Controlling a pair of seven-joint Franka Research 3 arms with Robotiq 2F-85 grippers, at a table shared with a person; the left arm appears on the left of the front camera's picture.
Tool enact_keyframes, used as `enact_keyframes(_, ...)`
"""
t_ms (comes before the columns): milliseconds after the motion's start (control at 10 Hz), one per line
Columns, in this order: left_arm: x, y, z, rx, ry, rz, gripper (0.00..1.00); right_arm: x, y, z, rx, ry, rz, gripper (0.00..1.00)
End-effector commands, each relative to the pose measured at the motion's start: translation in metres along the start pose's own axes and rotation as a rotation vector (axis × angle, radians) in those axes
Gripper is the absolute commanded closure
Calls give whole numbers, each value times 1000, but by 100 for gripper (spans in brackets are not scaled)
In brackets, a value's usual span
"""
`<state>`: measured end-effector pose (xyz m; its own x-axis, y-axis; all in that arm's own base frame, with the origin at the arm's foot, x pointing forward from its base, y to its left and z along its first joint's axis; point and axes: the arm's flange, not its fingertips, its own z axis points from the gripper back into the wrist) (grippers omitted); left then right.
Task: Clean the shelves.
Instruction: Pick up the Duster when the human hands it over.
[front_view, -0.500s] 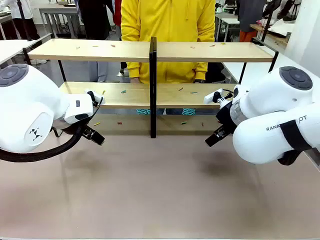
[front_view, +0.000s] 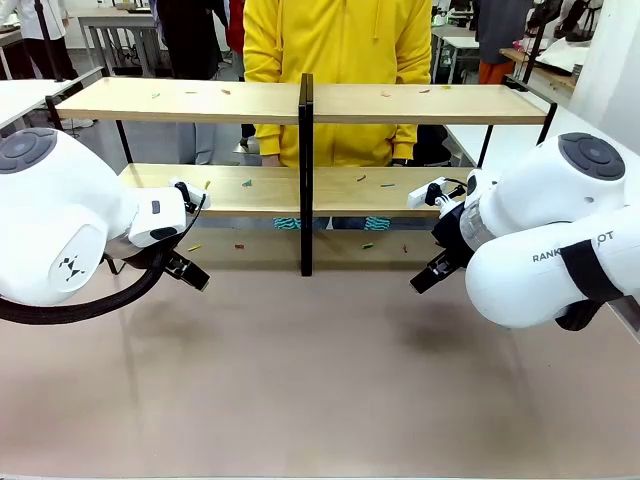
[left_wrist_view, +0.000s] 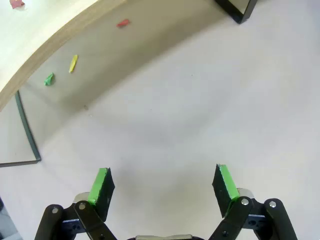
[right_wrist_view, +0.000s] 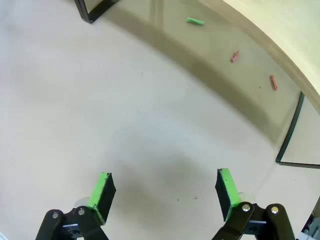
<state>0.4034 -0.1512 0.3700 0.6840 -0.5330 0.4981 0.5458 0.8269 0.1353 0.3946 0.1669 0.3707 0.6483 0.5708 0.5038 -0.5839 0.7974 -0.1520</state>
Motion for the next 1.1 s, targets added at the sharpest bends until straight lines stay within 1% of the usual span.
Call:
enact_keyframes(0, 0, 0, 0, 0, 0, -1, 0, 0, 0, 0, 0, 0, 0, 0)
enact_keyframes(1000, 0, 0, 0, 0, 0, 0, 0, 0, 0, 0, 0, 0, 0, 0)
